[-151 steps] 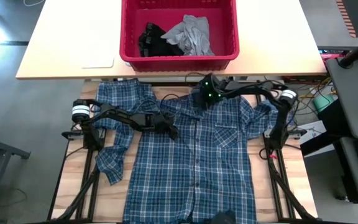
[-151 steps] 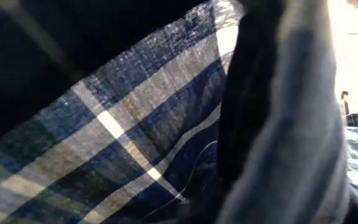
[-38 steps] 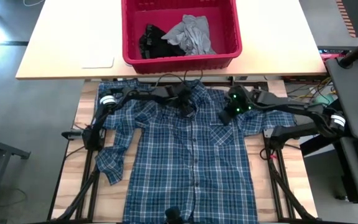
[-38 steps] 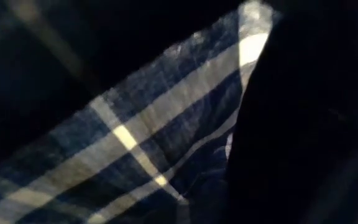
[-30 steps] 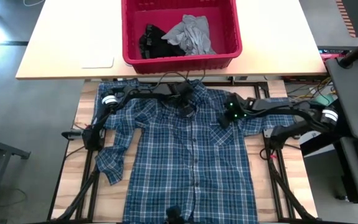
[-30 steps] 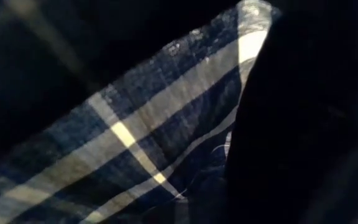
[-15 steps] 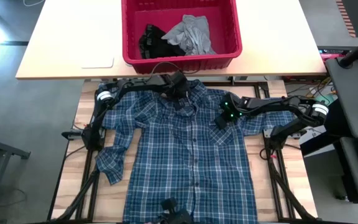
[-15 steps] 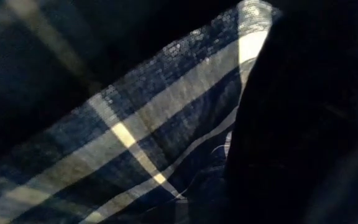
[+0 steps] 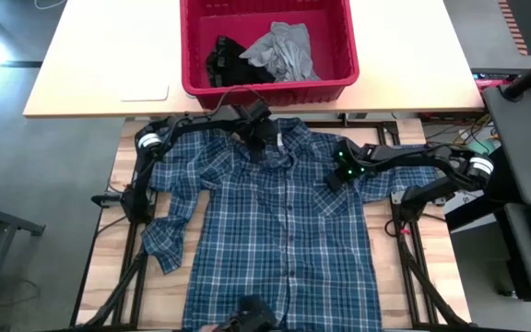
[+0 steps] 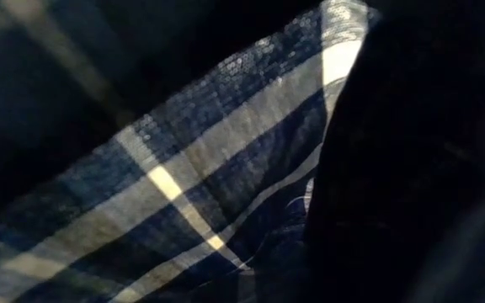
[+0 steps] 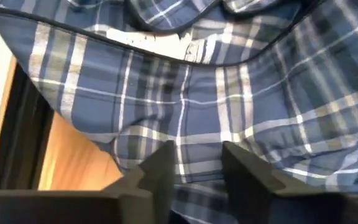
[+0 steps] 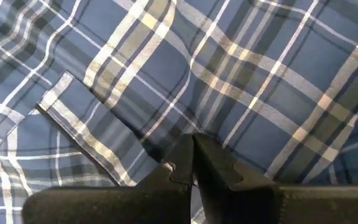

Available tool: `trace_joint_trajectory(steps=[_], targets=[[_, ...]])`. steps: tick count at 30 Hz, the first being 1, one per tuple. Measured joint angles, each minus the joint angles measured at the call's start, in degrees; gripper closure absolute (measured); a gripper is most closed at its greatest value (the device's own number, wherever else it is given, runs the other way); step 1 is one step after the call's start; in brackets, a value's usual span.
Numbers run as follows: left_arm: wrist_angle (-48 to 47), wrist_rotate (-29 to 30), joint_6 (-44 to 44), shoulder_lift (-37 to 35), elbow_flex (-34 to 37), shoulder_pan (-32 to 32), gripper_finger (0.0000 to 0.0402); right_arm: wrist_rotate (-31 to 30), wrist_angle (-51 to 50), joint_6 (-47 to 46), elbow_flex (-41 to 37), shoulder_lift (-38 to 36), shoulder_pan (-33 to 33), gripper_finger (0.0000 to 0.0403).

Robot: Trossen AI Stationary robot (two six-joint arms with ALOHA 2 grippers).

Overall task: Fold Laundry from Bin
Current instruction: Fold the blue patterned long sleeve shirt

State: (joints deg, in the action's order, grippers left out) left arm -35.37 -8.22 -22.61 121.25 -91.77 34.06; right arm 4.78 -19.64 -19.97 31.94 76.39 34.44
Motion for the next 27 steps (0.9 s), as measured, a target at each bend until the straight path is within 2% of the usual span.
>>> trace_joint_trajectory(steps=[4,7,9,11,14,16,21,22,27], targets=[[1.01,-0.43,-3.05,-0.04,-0.02,-0.13,0.0219,-0.06,-0.84,0.02,-0.13,-1.76,0.0,0.0394],[0.53,3.38,-8.72,0.37,0.3,0.0,0.0178,-0.05,-0.66,-0.03,-0.15,-2.09,0.0,0.0394],[-0.24,6.21,-12.88,1.42,0.38,0.36,0.0163,-0.03,-0.64,-0.26,-0.15,-1.91,-0.04,0.0394],[-0.24,6.68,-14.53,2.54,0.42,0.69,0.0161,0.02,-0.61,-0.28,-0.14,-1.61,-0.04,0.0394],[-0.18,6.72,-13.79,3.73,0.33,0.72,0.0187,0.1,-0.98,-0.31,-0.13,-1.55,-0.04,0.0394],[-0.2,6.5,-11.88,4.19,0.29,0.7,0.0225,0.13,-1.25,-0.33,-0.13,-1.64,-0.04,0.0394],[-0.32,5.8,-4.93,3.76,0.29,0.83,0.0372,0.15,-1.34,0.53,-0.15,-1.63,-0.04,0.0394],[-0.9,5.32,-3.19,3.55,0.06,1.11,0.0385,0.14,-1.25,0.82,-0.29,-1.63,-0.04,0.0394],[-1.19,4.57,0.07,-0.07,-2.65,2.04,0.0396,0.9,-0.54,1.04,-1.75,-1.79,-0.02,0.0394]])
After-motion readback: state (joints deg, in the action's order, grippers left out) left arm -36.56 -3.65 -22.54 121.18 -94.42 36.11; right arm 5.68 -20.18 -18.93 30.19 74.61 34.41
